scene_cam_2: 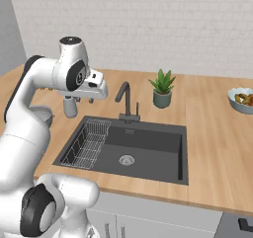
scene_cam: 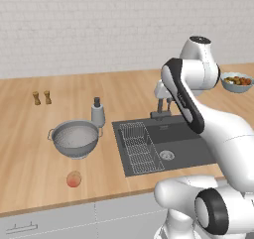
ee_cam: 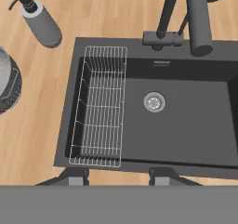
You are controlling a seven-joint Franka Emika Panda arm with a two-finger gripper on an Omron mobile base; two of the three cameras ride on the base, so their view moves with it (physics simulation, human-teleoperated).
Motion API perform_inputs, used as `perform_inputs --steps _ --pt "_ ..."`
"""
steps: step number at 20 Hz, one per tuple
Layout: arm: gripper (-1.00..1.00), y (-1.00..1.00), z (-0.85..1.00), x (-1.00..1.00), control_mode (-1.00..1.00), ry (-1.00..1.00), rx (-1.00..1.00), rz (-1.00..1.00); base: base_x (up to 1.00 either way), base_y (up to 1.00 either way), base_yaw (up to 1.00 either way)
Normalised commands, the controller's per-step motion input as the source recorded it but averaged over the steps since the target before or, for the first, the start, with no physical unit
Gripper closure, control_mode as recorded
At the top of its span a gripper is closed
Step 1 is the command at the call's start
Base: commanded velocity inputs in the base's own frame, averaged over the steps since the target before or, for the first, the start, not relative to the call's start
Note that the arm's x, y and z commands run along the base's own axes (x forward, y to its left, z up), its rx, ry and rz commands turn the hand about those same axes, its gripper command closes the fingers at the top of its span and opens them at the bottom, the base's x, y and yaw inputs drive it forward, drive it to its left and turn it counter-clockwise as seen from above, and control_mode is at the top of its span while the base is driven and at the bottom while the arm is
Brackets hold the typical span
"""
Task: Put the colander in the sink, put the peach in the colander, and turn on the sink faucet and pour water over the colander.
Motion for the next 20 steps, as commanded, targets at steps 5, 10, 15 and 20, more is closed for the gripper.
perform_inputs --steps 5,10,15,20 --pt "-1.0 0.08 0.0 -0.15 -1.0 0.0 0.0 0.0 0.0 0.0 0.0" --pt "-1.0 0.67 0.0 -0.07 -1.0 0.0 0.0 0.0 0.0 0.0 0.0" --pt "-1.0 1.0 -0.04 0.24 -1.0 0.01 0.0 0.0 0.0 0.0 0.0" --pt "-1.0 0.85 -0.3 0.51 -1.0 0.08 0.0 0.0 0.0 0.0 0.0"
